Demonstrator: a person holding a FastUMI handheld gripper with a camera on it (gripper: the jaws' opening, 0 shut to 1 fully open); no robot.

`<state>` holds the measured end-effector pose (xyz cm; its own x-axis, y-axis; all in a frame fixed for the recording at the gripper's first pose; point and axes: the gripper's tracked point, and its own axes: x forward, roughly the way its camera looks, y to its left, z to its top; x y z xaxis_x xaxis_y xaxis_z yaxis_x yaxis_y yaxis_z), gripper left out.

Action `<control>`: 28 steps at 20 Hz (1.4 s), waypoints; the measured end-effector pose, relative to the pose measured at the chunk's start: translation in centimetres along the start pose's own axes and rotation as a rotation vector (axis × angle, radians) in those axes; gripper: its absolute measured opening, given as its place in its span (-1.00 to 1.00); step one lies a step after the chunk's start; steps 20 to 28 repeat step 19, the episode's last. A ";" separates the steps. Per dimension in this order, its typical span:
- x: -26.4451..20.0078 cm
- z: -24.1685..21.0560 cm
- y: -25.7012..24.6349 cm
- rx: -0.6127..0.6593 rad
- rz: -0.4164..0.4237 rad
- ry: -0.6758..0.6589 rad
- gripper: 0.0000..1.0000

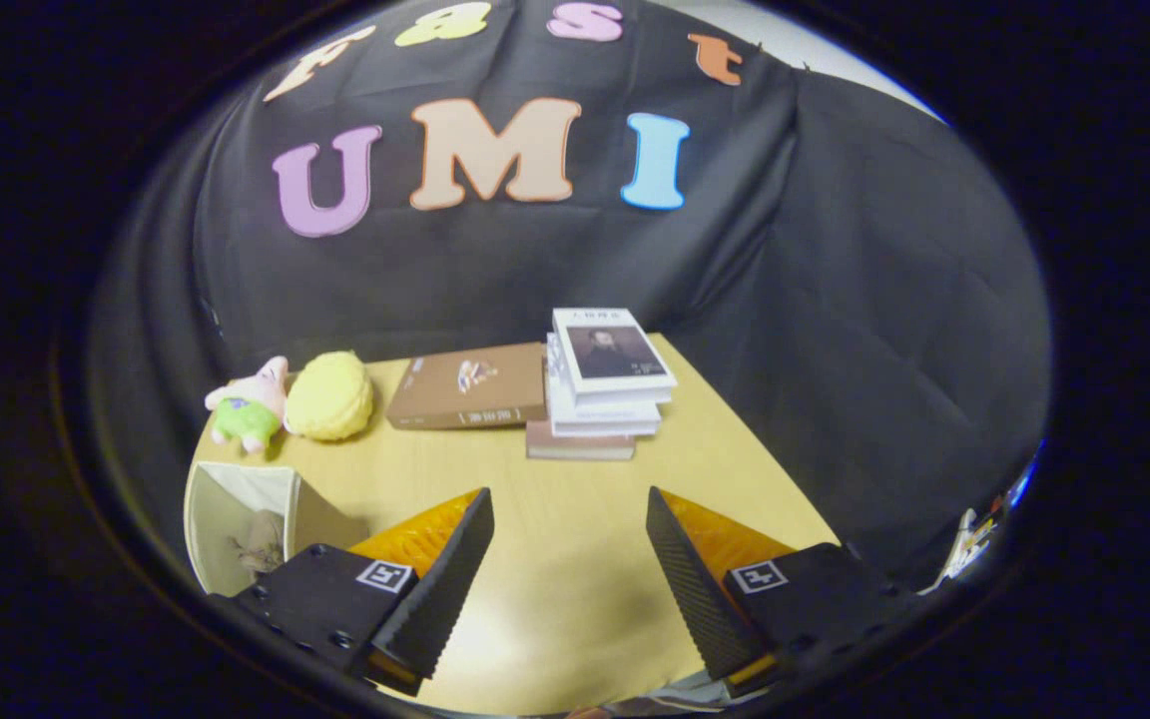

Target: Open the storage box then place both shoes into the box .Put the left shoe in first, then the right shoe, with the right side of both shoes facing outward in a uniform manner.

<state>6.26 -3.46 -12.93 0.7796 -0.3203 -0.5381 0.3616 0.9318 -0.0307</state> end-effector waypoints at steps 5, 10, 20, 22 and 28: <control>-0.4 2.9 0.2 -0.035 0.078 -0.196 0.98; -2.5 6.0 0.4 0.010 0.155 -0.384 0.98; -6.3 8.0 -0.9 0.051 0.227 -0.563 0.98; -6.3 8.0 -0.9 0.051 0.227 -0.563 0.98; -6.3 8.0 -0.9 0.051 0.227 -0.563 0.98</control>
